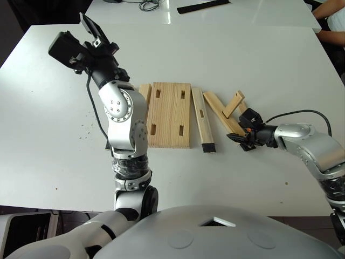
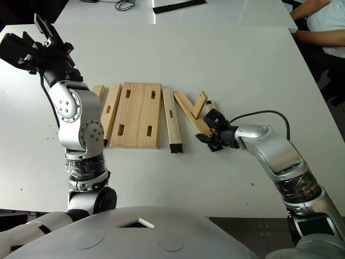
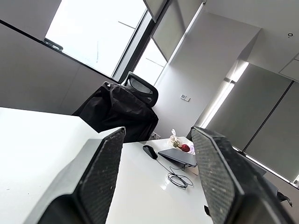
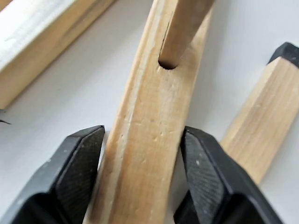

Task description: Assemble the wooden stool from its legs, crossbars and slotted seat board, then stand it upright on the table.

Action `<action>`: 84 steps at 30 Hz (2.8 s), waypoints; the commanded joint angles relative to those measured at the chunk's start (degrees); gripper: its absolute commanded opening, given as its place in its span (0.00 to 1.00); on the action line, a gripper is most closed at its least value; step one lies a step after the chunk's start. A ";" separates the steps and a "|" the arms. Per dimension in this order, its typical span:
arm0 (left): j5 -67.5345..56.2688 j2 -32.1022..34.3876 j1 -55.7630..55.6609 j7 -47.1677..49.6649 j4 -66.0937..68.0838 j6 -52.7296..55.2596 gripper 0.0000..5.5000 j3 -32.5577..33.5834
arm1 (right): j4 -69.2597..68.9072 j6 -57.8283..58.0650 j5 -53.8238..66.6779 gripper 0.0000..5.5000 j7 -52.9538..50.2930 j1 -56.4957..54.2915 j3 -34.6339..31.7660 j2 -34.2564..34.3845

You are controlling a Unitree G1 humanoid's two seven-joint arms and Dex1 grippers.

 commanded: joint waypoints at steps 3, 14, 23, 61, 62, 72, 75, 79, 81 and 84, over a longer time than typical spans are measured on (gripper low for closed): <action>0.05 -7.61 10.51 1.95 0.17 0.73 0.48 -1.83 | 2.75 -0.58 -2.84 0.39 0.15 -0.25 1.70 0.65; -3.80 -3.07 9.04 1.16 -7.22 7.82 0.48 6.41 | 0.48 -0.81 -2.22 0.38 -4.34 -3.97 -3.89 9.22; -19.34 -0.41 5.93 -6.55 -7.81 13.15 0.48 15.15 | 9.75 3.50 5.64 0.38 -7.48 -22.35 -16.67 23.82; -70.91 38.78 -19.02 -73.40 9.50 56.80 0.68 9.86 | 21.09 -6.67 24.54 0.38 45.38 -33.50 -13.80 7.77; -71.06 38.68 -18.73 -73.54 8.81 56.79 0.68 9.89 | 21.46 -7.09 24.04 0.38 45.99 -33.66 -13.29 7.75; -70.91 39.29 -16.65 -76.53 6.12 55.94 0.68 10.13 | 21.55 -8.14 22.46 0.38 48.90 -33.09 -11.88 7.45; -69.87 39.75 -16.92 -77.66 6.82 55.77 0.68 9.74 | 20.76 -7.81 22.81 0.38 48.92 -32.62 -11.89 7.58; -67.79 40.62 -16.95 -79.22 7.78 55.53 0.68 9.08 | 20.06 -8.11 22.51 0.38 49.36 -32.24 -11.60 7.32; -66.83 40.92 -16.85 -79.97 8.25 55.33 0.68 8.72 | 19.63 -8.34 22.35 0.38 49.52 -31.86 -11.35 7.24; -64.90 41.54 -16.51 -81.35 8.62 55.04 0.68 7.85 | 19.02 -8.54 22.33 0.38 49.44 -31.35 -11.12 7.34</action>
